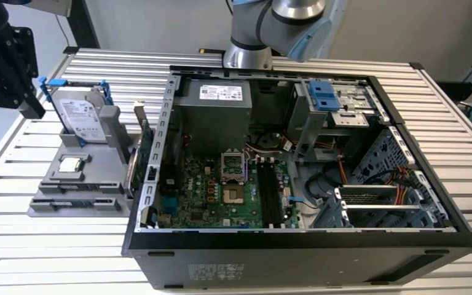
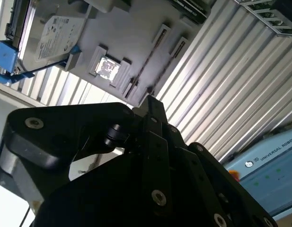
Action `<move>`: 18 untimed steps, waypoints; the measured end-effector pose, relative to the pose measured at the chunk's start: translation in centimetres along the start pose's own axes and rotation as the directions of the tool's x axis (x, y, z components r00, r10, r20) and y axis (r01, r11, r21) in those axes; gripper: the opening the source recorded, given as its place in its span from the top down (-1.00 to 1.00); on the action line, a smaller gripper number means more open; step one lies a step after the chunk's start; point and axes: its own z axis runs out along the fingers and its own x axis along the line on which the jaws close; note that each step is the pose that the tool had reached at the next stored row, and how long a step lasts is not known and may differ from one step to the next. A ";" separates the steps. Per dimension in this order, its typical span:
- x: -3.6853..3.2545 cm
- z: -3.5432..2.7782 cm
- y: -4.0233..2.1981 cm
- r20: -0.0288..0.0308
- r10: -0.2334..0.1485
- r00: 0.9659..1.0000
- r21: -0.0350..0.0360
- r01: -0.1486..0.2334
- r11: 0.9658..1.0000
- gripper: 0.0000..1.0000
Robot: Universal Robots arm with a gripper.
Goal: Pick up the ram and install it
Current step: 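Pick up the ram and move it above insertion slot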
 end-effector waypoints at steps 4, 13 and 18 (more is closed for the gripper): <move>0.00 0.10 0.00 0.001 -0.049 0.999 -0.004 0.049 0.999 1.00; 0.01 0.13 0.00 0.001 -0.076 0.997 -0.006 0.076 0.997 1.00; 0.00 0.13 0.00 0.001 -0.080 0.997 -0.007 0.080 0.997 -1.00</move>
